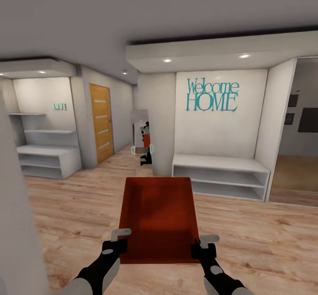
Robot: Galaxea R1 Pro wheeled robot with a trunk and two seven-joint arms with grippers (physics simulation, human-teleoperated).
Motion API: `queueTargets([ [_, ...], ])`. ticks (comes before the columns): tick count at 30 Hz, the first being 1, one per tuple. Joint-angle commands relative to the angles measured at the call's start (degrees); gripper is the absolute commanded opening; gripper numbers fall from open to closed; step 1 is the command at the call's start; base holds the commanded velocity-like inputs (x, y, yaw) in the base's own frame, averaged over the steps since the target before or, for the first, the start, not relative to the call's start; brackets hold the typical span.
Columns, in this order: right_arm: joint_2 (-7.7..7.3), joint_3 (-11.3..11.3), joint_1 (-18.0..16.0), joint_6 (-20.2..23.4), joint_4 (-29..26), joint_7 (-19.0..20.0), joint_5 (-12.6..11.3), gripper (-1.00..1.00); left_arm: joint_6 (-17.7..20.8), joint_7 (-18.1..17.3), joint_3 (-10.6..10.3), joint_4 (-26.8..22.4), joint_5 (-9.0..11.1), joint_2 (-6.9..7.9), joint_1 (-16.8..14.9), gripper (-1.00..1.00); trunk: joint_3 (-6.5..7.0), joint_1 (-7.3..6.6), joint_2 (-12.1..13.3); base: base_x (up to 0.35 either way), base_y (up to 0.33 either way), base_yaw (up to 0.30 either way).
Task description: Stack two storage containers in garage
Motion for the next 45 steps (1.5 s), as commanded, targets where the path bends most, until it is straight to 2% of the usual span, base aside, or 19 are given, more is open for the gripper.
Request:
queueTargets([
  [1,-0.20,-1.59,-0.07,-0.38,-0.16,-0.75,0.02,-1.00,0.10,0.69,0.03,0.15,0.88,0.63,0.01,-1.00,0.00,0.04,-0.02,0.322,0.000,0.000],
  [17,-0.21,-1.59,-0.07,-0.38,-0.18,-0.75,0.02,-1.00,0.04,0.62,0.03,0.15,0.88,0.58,0.01,-1.00,0.00,0.04,-0.02,0.322,0.000,0.002],
  [32,-0.22,-1.59,-0.07,-0.38,-0.16,-0.68,0.02,-1.00,0.04,0.63,0.03,0.15,0.84,0.59,0.01,-1.00,0.00,0.04,-0.02,0.322,0.000,0.245],
  [45,-0.22,-1.59,-0.07,-0.38,-0.18,-0.67,0.02,-1.00,0.04,0.65,0.03,0.15,0.84,0.57,0.01,-1.00,0.00,0.04,-0.02,0.322,0.000,0.035],
])
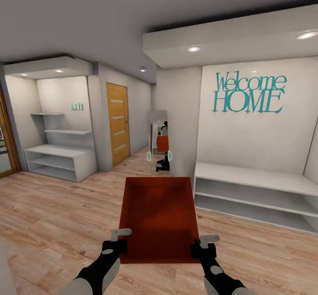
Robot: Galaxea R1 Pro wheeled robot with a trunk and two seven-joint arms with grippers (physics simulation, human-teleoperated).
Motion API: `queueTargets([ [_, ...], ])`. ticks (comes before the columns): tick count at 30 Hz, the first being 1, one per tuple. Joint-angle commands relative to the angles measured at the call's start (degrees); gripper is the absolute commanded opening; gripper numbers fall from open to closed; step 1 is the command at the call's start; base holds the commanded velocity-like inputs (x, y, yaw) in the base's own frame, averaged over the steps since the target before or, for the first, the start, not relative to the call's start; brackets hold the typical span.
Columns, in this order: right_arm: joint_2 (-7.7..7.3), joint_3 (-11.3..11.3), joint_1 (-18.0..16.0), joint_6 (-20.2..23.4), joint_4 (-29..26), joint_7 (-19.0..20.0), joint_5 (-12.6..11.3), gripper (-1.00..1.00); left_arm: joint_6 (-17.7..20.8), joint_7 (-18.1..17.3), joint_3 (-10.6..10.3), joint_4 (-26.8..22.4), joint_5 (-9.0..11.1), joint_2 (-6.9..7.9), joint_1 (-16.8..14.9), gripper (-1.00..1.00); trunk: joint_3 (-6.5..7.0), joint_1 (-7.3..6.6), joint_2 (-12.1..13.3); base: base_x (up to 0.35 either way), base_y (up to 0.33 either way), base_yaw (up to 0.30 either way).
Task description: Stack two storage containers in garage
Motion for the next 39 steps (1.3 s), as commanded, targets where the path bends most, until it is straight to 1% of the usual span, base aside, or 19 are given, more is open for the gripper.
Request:
queueTargets([
  [1,-0.20,-1.62,-0.06,-0.29,-0.20,-0.71,0.10,-1.00,0.11,0.67,-0.05,0.14,0.94,0.59,0.01,-1.00,0.00,0.04,-0.02,0.322,0.000,0.000],
  [15,-0.18,-1.62,-0.06,-0.29,-0.21,-0.76,0.10,-1.00,0.03,0.70,-0.05,0.13,0.93,0.61,0.01,-1.00,0.00,0.04,-0.02,0.322,0.000,0.007],
  [20,-0.22,-1.62,-0.06,-0.29,-0.19,-0.72,0.10,-1.00,0.03,0.72,-0.05,0.07,0.95,0.62,0.01,-1.00,0.00,0.04,-0.02,0.322,0.000,0.203],
  [33,-0.26,-1.62,-0.06,-0.29,-0.21,-0.70,0.10,-1.00,0.03,0.72,-0.05,0.05,0.94,0.60,0.01,-1.00,0.00,0.04,-0.02,0.322,0.000,0.268],
  [39,-0.27,-1.62,-0.06,-0.29,-0.20,-0.38,0.10,-1.00,0.03,0.72,-0.05,0.05,0.95,0.60,0.01,-1.00,0.00,0.04,-0.02,0.322,0.000,0.094],
])
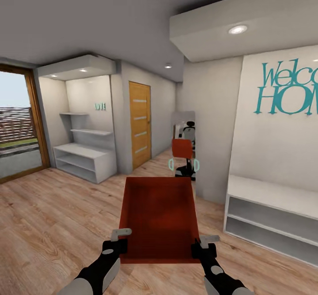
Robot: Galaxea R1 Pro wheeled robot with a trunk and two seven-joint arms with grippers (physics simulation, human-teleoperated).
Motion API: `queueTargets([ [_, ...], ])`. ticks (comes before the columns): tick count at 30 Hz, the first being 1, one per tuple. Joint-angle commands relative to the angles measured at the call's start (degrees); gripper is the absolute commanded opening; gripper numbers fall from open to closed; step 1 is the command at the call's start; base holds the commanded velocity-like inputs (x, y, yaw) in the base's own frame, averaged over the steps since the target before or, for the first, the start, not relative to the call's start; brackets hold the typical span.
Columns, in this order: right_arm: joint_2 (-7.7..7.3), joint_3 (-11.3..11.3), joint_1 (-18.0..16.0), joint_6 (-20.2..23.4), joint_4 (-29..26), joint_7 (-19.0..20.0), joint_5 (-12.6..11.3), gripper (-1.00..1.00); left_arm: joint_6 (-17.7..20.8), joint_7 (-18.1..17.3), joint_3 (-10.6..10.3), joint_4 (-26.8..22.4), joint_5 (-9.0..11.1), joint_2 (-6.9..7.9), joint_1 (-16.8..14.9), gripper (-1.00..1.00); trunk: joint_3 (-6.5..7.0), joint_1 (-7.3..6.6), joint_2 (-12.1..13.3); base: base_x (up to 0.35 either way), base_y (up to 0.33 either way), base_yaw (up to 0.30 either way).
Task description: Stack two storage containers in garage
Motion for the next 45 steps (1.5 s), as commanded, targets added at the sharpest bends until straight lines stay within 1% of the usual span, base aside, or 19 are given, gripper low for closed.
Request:
queueTargets([
  [1,-0.13,-1.65,-0.06,-0.20,-0.19,-0.64,0.28,-1.00,0.11,0.63,-0.10,0.10,1.00,0.73,0.01,-1.00,0.00,0.05,-0.02,0.322,0.000,0.009],
  [7,-0.11,-1.65,-0.06,-0.20,-0.17,-0.74,0.28,-1.00,0.03,0.63,-0.10,0.10,1.00,0.78,0.01,-1.00,-0.01,0.05,-0.02,0.322,0.000,0.011],
  [10,-0.12,-1.65,-0.06,-0.20,-0.17,-0.72,0.28,-1.00,0.00,0.64,-0.10,0.10,1.01,0.78,0.01,-1.00,-0.06,0.05,-0.02,0.322,0.000,0.149],
  [36,-0.12,-1.65,-0.06,-0.20,-0.16,-0.70,0.28,-1.00,-0.01,0.64,-0.10,0.10,0.99,0.72,0.01,-1.00,-0.09,0.05,-0.02,0.322,0.000,0.268],
  [45,-0.12,-1.65,-0.06,-0.20,-0.20,-0.70,0.28,-1.00,-0.04,0.64,-0.10,0.10,0.99,0.79,0.01,-1.00,-0.09,0.05,-0.02,0.322,0.000,0.049],
])
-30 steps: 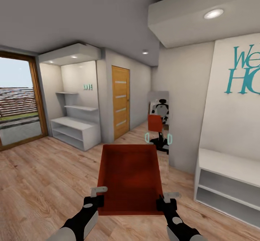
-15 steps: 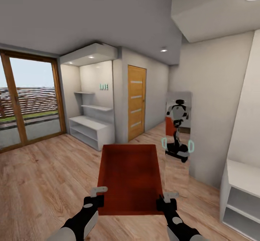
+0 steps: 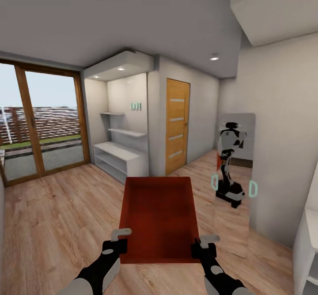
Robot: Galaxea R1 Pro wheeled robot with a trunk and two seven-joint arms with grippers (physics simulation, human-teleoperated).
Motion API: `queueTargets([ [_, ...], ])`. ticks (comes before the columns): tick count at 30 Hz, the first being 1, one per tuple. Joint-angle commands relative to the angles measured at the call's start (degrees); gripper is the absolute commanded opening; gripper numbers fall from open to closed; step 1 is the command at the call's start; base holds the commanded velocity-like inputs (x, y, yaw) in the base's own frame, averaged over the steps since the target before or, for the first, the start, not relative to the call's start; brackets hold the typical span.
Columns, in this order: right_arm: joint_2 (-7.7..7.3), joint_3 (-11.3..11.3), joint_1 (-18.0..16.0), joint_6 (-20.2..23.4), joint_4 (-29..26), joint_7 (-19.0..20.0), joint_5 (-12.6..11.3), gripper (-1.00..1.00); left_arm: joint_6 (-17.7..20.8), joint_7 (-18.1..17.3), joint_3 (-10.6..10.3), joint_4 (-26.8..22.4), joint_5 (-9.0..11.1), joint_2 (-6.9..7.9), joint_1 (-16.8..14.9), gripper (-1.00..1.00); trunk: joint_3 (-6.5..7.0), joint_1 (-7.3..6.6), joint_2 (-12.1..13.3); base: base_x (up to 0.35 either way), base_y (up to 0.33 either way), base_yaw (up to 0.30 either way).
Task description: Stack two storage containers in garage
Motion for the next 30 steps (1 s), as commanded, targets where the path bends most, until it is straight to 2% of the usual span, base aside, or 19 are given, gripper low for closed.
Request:
queueTargets([
  [1,-0.14,-1.63,-0.05,-0.19,-0.13,-0.64,0.17,-1.00,0.09,0.64,-0.03,0.07,0.84,0.75,0.00,-1.00,0.00,0.05,-0.02,0.322,0.000,0.002],
  [30,-0.13,-1.63,-0.05,-0.19,-0.14,-0.73,0.17,-1.00,0.09,0.61,-0.03,0.07,0.84,0.74,0.00,-1.00,0.00,0.05,-0.02,0.322,0.000,0.000],
])
